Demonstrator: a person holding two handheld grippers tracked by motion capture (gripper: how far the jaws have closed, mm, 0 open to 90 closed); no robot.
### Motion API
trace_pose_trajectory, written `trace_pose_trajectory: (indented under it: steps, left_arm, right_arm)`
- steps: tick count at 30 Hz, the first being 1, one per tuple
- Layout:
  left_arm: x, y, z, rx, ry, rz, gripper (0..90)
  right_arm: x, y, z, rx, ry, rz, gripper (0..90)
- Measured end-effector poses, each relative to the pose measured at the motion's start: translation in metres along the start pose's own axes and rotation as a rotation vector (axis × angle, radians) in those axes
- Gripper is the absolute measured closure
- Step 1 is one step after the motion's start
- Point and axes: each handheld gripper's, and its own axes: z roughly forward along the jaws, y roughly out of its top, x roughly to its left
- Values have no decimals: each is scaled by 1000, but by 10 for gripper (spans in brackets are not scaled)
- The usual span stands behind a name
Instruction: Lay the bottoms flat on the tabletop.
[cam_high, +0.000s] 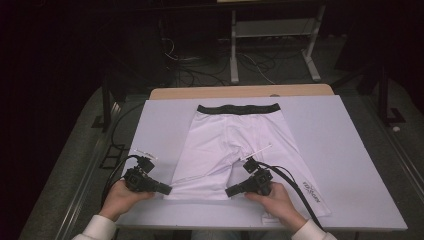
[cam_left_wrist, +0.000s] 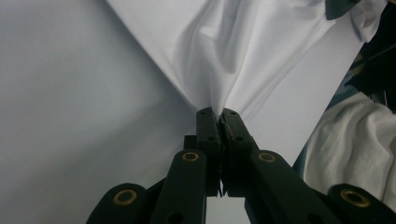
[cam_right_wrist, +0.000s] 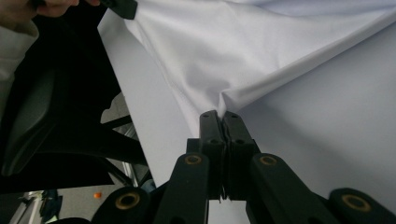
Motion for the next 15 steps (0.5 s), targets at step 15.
trace_pose_trajectory:
  steps: [15]
  left_arm:
    - [10,-3,-1,110,-17,-1,862]
  right_arm:
    - [21,-11,24,74,63,1,863]
